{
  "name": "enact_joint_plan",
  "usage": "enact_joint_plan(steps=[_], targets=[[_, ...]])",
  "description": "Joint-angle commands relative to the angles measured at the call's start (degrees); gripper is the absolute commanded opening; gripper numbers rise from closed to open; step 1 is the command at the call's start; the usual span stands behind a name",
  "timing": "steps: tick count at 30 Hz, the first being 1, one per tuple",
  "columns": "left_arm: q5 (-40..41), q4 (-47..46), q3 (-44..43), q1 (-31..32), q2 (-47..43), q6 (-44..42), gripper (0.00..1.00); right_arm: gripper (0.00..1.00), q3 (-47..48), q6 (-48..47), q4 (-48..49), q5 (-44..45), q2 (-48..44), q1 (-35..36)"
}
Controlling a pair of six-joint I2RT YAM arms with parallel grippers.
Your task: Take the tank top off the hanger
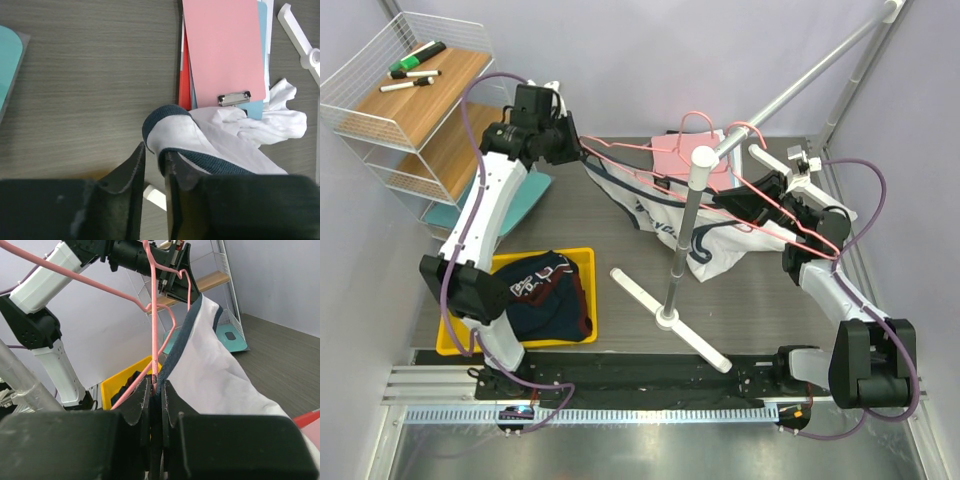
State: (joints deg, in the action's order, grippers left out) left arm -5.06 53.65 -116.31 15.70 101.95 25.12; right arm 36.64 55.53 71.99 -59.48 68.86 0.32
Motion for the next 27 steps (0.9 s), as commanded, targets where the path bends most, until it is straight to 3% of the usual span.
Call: enact_joint_plan(steps=[1,6,11,14,19,21,23,27], targets=[[-0.3,-4.0,3.6,-1.6,-8.7,-0.6,0.25,0.01,1.2,-0.1,5.9,1.4,-0.2,-0.3],[-2.0,-4.1,9.2,-1.6,-14.8,-1.1,0.49,0.01,2.3,-6.4,-2.4,1.3,-1.8,-0.3],[-6.4,-4.6,16.1,-1.6,-20.3,-1.9,0.62,0.01,4.4,-16.3,-17.4,1.2,-5.1,-0.3],[-7.4,-6.1,21.4,-1.6,-23.5,-1.7,0.65,0.01,5.2,-19.1,-20.8,1.2,-5.7,-0.3],[-10.8,-7.8,23.0,-1.6,-27.1,-3.6,0.66,0.01,5.4,-18.6,-20.8,0.3,-5.5,-0.3],[-13.6,-9.6,23.0,-1.6,-29.0,-4.4,0.53,0.01,5.4,-18.7,-21.1,0.2,-5.6,-0.3],[-16.6,-10.2,20.5,-1.6,-28.7,-5.7,0.46,0.01,5.5,-18.7,-21.5,-0.4,-5.3,-0.3],[-28.6,-11.8,11.7,-1.5,-23.7,-8.4,0.55,0.01,6.9,-17.4,-21.0,-2.8,-4.3,-0.3]])
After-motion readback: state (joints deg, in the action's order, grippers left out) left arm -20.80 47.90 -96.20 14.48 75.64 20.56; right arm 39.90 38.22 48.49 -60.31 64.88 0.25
